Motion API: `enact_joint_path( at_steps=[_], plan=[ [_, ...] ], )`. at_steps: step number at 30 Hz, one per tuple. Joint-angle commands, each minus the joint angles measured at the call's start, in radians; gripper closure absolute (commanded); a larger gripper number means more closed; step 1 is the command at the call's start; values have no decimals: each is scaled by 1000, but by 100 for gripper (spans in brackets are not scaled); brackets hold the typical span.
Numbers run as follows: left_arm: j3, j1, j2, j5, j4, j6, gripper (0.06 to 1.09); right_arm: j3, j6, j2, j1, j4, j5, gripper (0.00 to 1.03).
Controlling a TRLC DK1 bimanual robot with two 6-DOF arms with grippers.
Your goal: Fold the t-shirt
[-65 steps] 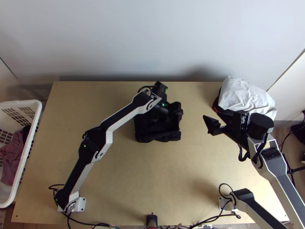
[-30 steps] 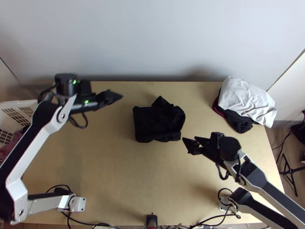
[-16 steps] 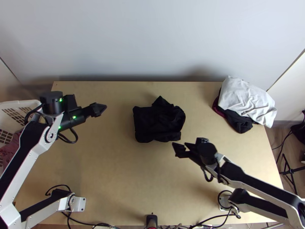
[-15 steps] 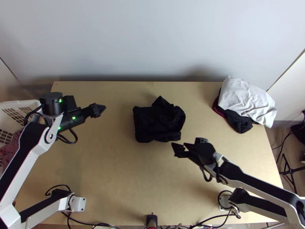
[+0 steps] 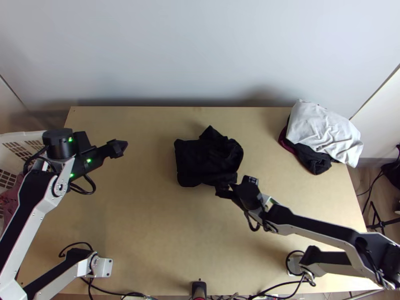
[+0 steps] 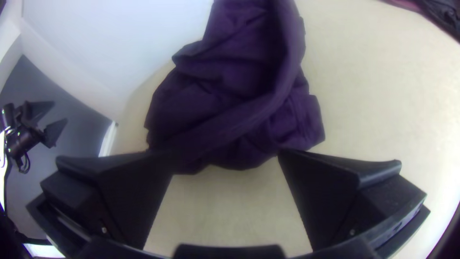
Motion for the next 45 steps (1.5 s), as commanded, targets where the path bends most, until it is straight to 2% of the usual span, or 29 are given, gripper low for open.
enact_joint_path(
  at_steps=[1, 4, 6, 10, 13, 20, 28, 35, 39, 42, 45],
  plan=[
    [3, 20, -8, -18, -1, 2, 11, 84, 87, 124, 46, 31, 107, 13],
    [6, 31, -10, -23, -1, 4, 11, 130, 107, 202, 49, 31, 115, 13],
    [11, 36, -10, -23, -3, 7, 11, 157, 124, 228, 49, 31, 113, 8],
    [22, 42, -10, -37, -7, 21, 11, 237, 98, 251, 44, 31, 113, 8],
    [25, 57, -10, -37, -12, 24, 11, 315, 87, 302, -7, 31, 101, 8],
    [-3, 79, -15, -37, -15, 27, 11, 482, 59, 449, -112, 17, -13, 6],
    [-20, 114, -39, -37, -37, 72, 11, 438, -10, 400, -109, -67, -95, 6],
    [-23, 117, -16, -29, -26, 79, 11, 413, -86, 350, -138, -69, -112, 7],
    [-18, 117, -7, -29, -15, 85, 11, 410, -86, 324, -145, -119, -123, 7],
    [-20, 125, -15, -29, -15, 108, 11, 398, -80, 262, -143, -210, -144, 7],
    [-32, 143, -21, -27, -17, 128, 11, 361, 1, 164, -132, -337, -157, 5]
  ],
)
